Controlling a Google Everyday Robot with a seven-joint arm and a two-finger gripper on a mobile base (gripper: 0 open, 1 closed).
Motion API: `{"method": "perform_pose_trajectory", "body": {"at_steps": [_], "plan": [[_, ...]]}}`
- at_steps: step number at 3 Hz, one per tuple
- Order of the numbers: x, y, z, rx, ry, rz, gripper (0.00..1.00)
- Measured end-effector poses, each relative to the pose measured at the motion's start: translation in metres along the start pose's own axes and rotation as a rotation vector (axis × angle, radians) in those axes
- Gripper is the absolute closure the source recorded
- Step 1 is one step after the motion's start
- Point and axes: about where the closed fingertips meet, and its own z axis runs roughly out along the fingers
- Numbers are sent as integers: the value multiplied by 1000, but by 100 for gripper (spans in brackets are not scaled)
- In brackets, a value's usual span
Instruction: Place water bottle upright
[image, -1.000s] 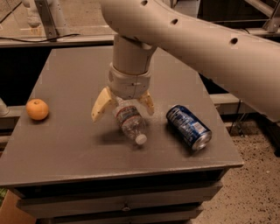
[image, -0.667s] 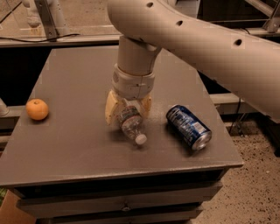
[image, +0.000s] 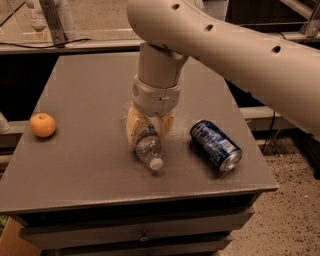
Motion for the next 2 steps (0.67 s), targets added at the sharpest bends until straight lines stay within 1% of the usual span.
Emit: {"method": "perform_pose_trajectory", "body": {"at_steps": [1,2], "plan": [[-4,1,1,-3,-6,11,100],[-4,1,1,-3,-6,11,100]]}}
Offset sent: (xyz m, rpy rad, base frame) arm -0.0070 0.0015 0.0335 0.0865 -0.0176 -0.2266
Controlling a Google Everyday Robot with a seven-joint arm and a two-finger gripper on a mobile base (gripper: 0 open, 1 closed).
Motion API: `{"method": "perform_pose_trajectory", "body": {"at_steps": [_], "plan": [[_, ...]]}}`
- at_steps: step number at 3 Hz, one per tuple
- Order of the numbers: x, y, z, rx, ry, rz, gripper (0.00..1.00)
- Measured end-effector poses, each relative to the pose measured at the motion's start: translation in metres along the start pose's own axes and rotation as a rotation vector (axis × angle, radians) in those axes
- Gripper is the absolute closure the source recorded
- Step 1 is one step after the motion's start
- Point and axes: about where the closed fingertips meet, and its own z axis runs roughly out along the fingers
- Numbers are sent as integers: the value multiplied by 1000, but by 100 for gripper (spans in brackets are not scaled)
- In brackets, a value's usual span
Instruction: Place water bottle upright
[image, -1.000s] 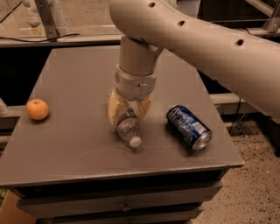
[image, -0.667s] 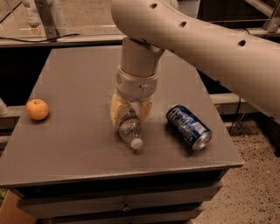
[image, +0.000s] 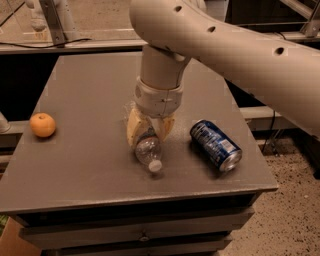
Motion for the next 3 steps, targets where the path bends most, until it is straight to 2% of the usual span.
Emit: {"method": "perform_pose_trajectory", "body": {"at_steps": [1,2,3], "plan": [[2,-17,-17,53,59,90,100],[2,-51,-56,181,192,254,100],[-5,-47,-58,206,198,316,100]]}}
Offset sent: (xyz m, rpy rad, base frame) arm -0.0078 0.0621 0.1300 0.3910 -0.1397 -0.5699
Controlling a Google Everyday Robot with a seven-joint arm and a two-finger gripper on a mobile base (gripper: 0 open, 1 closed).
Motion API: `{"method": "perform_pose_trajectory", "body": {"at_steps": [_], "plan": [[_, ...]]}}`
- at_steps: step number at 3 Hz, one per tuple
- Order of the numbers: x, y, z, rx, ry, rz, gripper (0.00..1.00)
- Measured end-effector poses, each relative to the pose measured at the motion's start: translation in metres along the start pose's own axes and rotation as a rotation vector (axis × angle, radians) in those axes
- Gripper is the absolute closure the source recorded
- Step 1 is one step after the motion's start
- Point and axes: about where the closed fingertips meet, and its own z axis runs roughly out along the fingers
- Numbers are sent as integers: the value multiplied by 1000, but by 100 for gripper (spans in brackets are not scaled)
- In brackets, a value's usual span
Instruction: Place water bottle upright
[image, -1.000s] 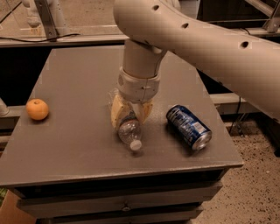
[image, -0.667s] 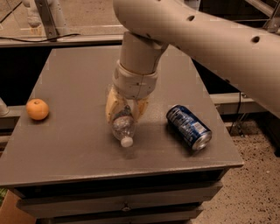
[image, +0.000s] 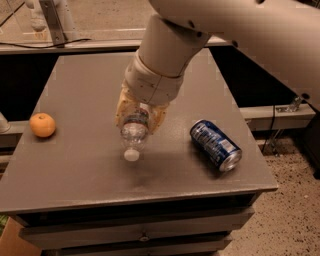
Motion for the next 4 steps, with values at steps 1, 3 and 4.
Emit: {"method": "perform_pose_trajectory", "body": {"at_steps": [1,3,4], "plan": [[0,1,0,1,0,2,100],[33,-8,-24,150,30,63,100],[49,-13,-42,299,50,137,100]]}}
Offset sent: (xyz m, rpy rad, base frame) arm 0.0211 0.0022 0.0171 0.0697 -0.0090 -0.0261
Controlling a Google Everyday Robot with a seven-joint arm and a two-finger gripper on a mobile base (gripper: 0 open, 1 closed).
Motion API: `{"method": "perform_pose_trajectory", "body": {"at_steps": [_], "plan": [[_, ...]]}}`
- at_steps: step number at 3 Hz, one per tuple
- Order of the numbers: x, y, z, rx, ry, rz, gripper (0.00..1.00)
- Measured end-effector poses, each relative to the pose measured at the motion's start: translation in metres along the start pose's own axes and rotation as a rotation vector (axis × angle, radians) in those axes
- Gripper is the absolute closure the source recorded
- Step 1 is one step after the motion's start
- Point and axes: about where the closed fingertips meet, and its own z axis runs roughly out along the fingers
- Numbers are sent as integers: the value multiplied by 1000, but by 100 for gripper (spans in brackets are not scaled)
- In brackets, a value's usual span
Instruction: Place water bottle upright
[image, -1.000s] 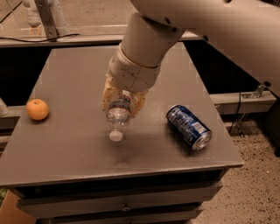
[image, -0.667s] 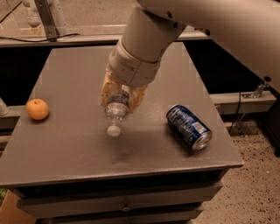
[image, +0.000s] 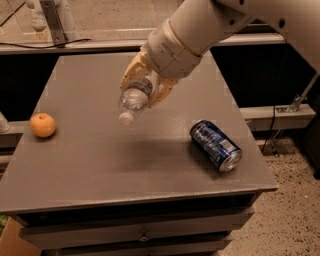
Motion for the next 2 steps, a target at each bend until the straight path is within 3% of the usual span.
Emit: {"method": "perform_pose_trajectory", "body": {"at_steps": [1,2], "plan": [[6,-6,-8,178,4,109,100],[5,-11,-14,212,8,125,100]]}}
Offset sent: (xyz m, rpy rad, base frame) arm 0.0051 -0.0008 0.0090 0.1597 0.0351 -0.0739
